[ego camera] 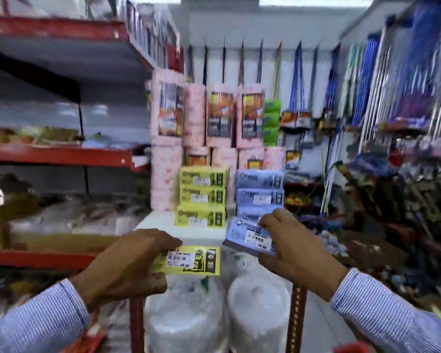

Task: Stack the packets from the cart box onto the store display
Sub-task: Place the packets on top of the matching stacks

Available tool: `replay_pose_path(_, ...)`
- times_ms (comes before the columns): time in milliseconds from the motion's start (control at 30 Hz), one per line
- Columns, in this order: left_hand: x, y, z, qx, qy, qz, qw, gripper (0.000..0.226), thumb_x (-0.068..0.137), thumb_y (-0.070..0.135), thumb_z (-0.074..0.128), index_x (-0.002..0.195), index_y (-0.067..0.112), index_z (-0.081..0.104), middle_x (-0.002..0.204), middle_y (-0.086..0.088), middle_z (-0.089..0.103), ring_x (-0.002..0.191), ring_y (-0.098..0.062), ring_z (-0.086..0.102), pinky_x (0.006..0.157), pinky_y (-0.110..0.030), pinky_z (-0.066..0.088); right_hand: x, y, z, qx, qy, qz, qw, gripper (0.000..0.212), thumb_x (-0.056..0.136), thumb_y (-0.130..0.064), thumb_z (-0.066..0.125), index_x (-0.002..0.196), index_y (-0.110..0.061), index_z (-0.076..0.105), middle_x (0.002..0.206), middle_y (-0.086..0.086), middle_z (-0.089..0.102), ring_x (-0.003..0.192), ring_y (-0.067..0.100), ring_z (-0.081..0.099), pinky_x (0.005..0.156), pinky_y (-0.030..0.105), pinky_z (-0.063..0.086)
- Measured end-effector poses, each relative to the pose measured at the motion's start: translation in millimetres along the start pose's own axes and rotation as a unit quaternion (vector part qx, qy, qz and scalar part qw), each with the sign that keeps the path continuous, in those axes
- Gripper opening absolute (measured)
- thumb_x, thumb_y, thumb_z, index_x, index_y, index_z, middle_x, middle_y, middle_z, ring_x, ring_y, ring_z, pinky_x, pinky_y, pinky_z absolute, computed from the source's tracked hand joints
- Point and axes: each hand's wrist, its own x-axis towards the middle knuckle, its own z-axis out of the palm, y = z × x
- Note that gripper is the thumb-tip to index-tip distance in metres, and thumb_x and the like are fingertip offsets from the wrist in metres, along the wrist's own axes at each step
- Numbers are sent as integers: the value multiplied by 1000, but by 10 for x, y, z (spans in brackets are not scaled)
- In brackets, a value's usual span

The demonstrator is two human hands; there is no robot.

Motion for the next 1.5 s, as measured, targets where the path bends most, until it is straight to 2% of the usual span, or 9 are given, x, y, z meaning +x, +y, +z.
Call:
replay_pose_path(233, 610, -293, -218, 16, 39, -1, 999, 68, 57, 38, 75, 123, 22, 64, 114, 3, 72, 96, -18, 68, 82, -27, 56, 512, 259, -290, -28, 74, 25, 997, 45, 74, -30, 72, 110, -18, 49, 107, 2, 45, 96, 22, 49, 66, 34, 52)
replay_pose_path(467, 1188, -504, 67, -18, 59, -9, 998, 65, 67, 31, 81, 128, 20, 59, 124, -1, 68, 108, -20, 64, 91, -32, 52, 932, 466, -20, -65, 49, 51, 995, 48, 76, -10, 71, 117, -17, 48, 115, 5, 54, 108, 25, 50, 78, 38, 54)
replay_pose_path(633, 1408, -512, 317, -34, 29, -19, 999, 62, 69, 24, 82, 127, 18, 60, 124, -2, 67, 110, -21, 62, 93, -30, 48, 1074, 559, 273, -89, 50, 57, 993, 44, 73, 2, 68, 110, -16, 51, 110, 4, 56, 101, 25, 56, 74, 38, 54)
replay_pose_path(867, 1481, -695, 494, -50, 5, -24, 998, 61, 71, 24, 82, 128, 19, 58, 124, 0, 65, 110, -18, 60, 93, -29, 49, 1178, 677, 436, -63, 66, 72, 993, 43, 69, -1, 76, 102, -21, 57, 104, -1, 60, 95, 21, 58, 65, 26, 36)
replay_pose_path(1100, 1506, -682, 426, -42, -15, -43, 998, 52, 83, 13, 72, 133, 20, 57, 132, -1, 62, 118, -19, 56, 100, -31, 47, 1184, 685, 435, -34, 76, 85, 993, 47, 67, -6, 83, 107, -20, 65, 106, 1, 67, 97, 20, 60, 74, 30, 48)
replay_pose_path(1267, 1481, -645, 421, -30, -18, -52, 998, 44, 88, 10, 67, 131, 21, 60, 131, -2, 64, 115, -19, 59, 97, -32, 49, 1170, 695, 445, -41, 78, 80, 993, 47, 67, -7, 83, 109, -18, 68, 104, 1, 70, 97, 20, 60, 72, 27, 44)
replay_pose_path(1400, 1477, -620, 422, -35, -17, -61, 997, 42, 89, 9, 66, 130, 20, 61, 129, -4, 66, 112, -20, 62, 95, -33, 52, 1149, 685, 448, -35, 74, 81, 993, 47, 69, -7, 81, 113, -17, 68, 106, 1, 70, 100, 20, 59, 81, 33, 53)
replay_pose_path(1500, 1479, -599, 436, -40, -11, -72, 997, 41, 89, 7, 66, 128, 18, 62, 128, -7, 67, 110, -21, 65, 92, -33, 54, 1119, 672, 456, -34, 73, 73, 994, 40, 73, -7, 76, 111, -16, 67, 107, 1, 70, 102, 21, 57, 82, 35, 55)
